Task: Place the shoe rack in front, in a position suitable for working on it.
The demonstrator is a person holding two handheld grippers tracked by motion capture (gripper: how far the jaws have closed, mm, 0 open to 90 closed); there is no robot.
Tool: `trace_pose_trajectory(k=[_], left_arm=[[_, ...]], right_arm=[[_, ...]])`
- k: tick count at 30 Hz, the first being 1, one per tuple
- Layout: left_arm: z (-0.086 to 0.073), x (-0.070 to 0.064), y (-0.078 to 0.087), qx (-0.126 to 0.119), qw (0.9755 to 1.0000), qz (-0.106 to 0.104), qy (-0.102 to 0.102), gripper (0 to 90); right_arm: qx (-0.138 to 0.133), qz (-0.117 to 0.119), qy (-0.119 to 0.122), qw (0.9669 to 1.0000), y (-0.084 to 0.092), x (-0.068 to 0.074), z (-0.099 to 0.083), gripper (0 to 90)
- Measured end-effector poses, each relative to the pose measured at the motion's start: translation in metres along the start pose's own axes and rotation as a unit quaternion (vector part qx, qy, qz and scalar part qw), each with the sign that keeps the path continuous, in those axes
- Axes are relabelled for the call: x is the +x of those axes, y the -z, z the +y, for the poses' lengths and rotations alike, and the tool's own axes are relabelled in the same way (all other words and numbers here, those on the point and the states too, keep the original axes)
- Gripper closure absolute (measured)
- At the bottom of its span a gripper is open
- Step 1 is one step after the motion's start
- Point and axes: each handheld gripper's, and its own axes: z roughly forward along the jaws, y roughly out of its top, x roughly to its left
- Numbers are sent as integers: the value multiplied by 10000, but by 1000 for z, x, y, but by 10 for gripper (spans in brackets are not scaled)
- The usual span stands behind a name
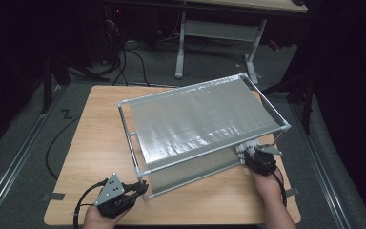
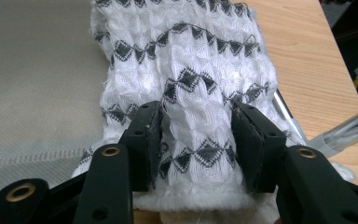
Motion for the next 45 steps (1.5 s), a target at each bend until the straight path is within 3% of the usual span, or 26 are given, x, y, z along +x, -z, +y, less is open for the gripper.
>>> trace_pose_trajectory(k=[9, 13, 27, 33, 38, 45], left_arm=[[0, 1, 0, -6, 10000, -27, -8, 804], [0, -1, 0, 2, 10000, 24, -95, 809], [0, -1, 0, 3, 9999, 47, -111, 812], [0, -2, 0, 44, 9999, 66, -81, 811], [0, -2, 0, 58, 9999, 52, -71, 812], [0, -2, 0, 24, 9999, 28, -118, 812]], right_arm=[[14, 140, 11, 9999, -1, 2, 1, 568], [35, 196, 66, 9998, 0, 6, 1, 570], [36, 312, 273, 9991, 2, 25, 2, 604], [102, 608, 444, 9971, 5, 47, 4, 607], [151, 851, 617, 9943, 10, 78, 5, 607], [79, 1160, 1038, 9878, 14, 121, 6, 605]])
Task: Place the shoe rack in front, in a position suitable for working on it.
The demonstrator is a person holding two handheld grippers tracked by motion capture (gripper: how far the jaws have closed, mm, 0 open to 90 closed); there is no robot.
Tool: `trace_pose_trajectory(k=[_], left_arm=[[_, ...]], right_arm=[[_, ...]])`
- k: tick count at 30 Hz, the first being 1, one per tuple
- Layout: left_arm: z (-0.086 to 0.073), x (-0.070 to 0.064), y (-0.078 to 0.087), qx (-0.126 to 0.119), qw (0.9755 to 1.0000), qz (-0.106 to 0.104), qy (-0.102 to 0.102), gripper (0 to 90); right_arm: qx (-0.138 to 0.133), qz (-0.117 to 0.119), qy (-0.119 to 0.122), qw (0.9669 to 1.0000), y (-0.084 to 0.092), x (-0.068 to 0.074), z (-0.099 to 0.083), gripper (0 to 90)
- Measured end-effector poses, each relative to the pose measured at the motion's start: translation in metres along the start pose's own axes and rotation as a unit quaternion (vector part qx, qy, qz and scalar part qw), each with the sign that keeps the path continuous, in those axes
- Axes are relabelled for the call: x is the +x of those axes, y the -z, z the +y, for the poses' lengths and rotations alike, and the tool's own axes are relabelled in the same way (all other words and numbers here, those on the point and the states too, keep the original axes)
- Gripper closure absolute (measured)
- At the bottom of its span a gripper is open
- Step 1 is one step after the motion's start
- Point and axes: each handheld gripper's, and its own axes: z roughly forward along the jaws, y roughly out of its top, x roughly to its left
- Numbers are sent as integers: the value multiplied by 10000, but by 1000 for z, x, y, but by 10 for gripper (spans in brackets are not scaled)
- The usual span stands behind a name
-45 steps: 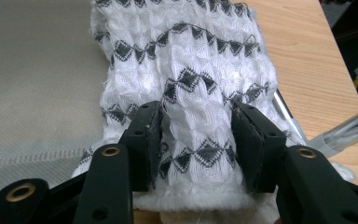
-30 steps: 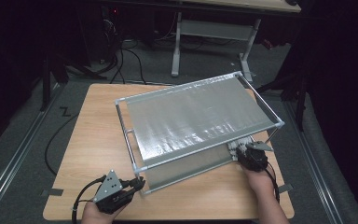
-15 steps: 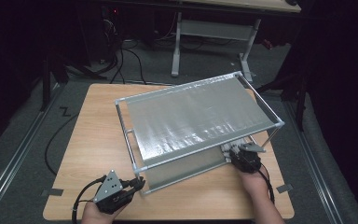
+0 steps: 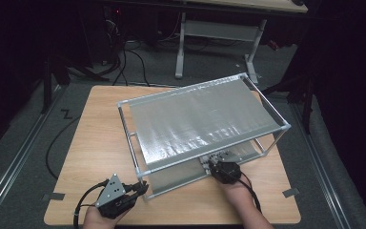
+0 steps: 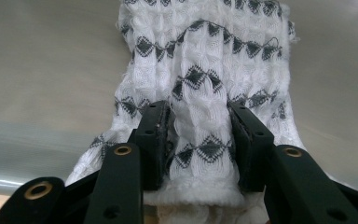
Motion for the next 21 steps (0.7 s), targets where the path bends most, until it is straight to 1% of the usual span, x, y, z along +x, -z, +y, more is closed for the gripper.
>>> trace_pose_trajectory(k=[1, 2, 3, 4, 5, 7, 8, 9, 11, 12, 14, 16, 17, 18, 21], left_arm=[[0, 0, 1, 47, 10000, -13, -36, 811], [0, 0, 1, 52, 10000, -14, -42, 811], [0, 1, 1, 53, 10000, -14, -45, 812], [0, 0, 0, 2, 10000, -8, -2, 811], [0, 0, 0, 3, 10000, -10, -4, 811], [0, 1, 1, 62, 10000, -21, -55, 811], [0, 1, 1, 61, 10000, -28, -44, 811], [0, 0, 0, 9, 10000, -20, -3, 811], [0, 1, 0, 10, 10000, -25, -4, 811], [0, 1, 0, 13, 10000, -29, -6, 811], [0, 1, 0, 13, 10000, -27, -8, 811], [0, 1, 0, 13, 10000, -32, -5, 811], [0, 1, 0, 9, 10000, -30, 0, 811], [0, 1, 0, 7, 10000, -24, 2, 811], [0, 1, 0, 11, 10000, -36, 0, 811]], right_arm=[[27, -3, 37, 10000, 0, 5, 1, 604], [46, 69, 22, 10000, 0, 11, 3, 603], [-2, 142, 74, 9999, -1, 14, 3, 602], [-10, 228, 76, 9997, -1, 19, 4, 601], [-16, 268, 145, 9995, -1, 24, 5, 601], [-22, 381, 200, 9991, -1, 33, 7, 599], [-27, 430, 221, 9988, -1, 37, 8, 598], [-34, 486, 236, 9985, -1, 42, 9, 595], [-15, 544, 275, 9981, -1, 49, 11, 592], [-55, 600, 401, 9974, -2, 54, 12, 591], [-55, 654, 509, 9965, -2, 61, 14, 588], [-56, 741, 557, 9957, -1, 70, 15, 586], [-104, 781, 638, 9948, -1, 74, 15, 585], [-56, 834, 596, 9947, -1, 81, 16, 583], [-157, 962, 729, 9926, -2, 92, 18, 582]])
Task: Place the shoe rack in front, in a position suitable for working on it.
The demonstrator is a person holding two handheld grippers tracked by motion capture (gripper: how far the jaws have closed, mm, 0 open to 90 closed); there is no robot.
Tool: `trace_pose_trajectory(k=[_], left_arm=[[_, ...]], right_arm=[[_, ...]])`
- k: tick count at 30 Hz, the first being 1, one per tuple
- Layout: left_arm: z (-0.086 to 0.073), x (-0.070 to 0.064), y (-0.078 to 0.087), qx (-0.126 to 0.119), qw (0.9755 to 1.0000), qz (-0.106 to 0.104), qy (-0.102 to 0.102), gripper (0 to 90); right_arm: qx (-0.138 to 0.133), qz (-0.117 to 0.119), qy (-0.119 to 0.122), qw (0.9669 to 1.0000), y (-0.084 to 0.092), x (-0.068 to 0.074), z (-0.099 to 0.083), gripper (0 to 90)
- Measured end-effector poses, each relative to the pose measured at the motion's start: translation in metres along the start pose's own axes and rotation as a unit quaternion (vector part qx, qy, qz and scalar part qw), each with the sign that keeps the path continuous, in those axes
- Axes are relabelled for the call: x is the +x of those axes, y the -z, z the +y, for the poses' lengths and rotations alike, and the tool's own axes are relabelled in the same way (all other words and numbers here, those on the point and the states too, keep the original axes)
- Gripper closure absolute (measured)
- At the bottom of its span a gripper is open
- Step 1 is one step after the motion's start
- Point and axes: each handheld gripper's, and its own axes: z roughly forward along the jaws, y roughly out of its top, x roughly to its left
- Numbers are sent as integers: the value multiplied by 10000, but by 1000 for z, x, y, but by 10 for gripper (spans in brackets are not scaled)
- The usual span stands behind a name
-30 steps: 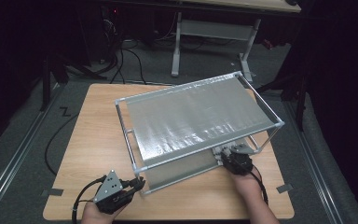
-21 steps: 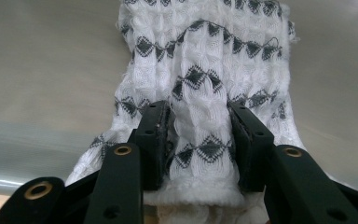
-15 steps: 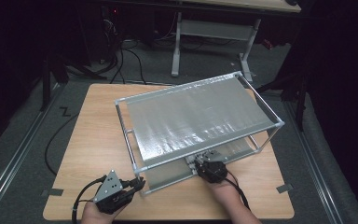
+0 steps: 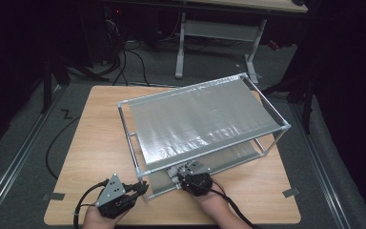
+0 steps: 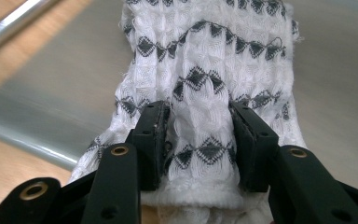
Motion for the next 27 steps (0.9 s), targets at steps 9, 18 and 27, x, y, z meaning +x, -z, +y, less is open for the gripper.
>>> trace_pose_trajectory(k=[9, 18, 27], left_arm=[[0, 0, 0, -3, 10000, -9, 13, 810], [-1, 1, 0, -28, 10000, -46, 30, 808], [-1, 1, 0, -26, 10000, -39, 43, 807]], right_arm=[[-29, 430, 235, 9988, -7, 33, 12, 580], [-182, 889, 554, 9943, -10, 62, 18, 585], [-200, 1047, 752, 9915, -10, 67, 20, 710]])
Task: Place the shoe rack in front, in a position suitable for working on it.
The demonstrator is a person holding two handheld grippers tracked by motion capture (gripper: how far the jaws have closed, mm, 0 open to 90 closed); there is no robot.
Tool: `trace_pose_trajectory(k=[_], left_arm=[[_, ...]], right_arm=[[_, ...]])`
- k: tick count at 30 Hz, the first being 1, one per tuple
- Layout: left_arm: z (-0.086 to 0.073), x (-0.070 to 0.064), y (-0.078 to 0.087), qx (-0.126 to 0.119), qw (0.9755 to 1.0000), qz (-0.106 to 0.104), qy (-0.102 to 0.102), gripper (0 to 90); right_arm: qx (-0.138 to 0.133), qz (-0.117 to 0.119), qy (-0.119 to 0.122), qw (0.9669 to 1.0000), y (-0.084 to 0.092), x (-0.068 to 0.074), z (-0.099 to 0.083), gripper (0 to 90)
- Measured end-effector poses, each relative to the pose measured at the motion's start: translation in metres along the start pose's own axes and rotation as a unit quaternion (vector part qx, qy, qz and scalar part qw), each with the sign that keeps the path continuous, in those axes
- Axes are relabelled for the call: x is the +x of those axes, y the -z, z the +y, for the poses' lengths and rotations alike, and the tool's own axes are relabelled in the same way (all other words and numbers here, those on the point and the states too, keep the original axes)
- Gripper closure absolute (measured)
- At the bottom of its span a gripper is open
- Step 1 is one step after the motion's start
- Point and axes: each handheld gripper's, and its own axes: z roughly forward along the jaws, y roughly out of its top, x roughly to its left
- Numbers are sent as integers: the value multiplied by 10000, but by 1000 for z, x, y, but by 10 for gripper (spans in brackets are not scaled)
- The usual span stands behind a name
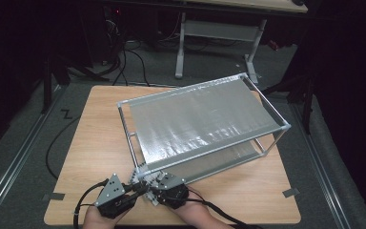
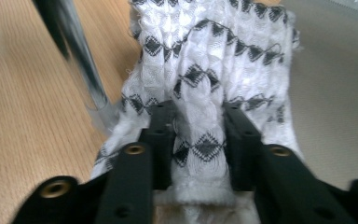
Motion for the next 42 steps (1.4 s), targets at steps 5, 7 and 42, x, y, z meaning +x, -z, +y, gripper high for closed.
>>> trace_pose_trajectory(k=[5, 7, 42], left_arm=[[0, 0, 0, 18, 10000, -4, -12, 807], [1, 0, 0, 24, 10000, 3, -7, 807], [2, 2, -2, 67, 9998, -194, -27, 804]], right_arm=[[-50, -115, 168, 9998, 5, 0, 1, 769], [-145, -232, 214, 9994, 14, -3, 2, 767], [-894, -618, -374, 9934, 117, -63, -25, 786]])
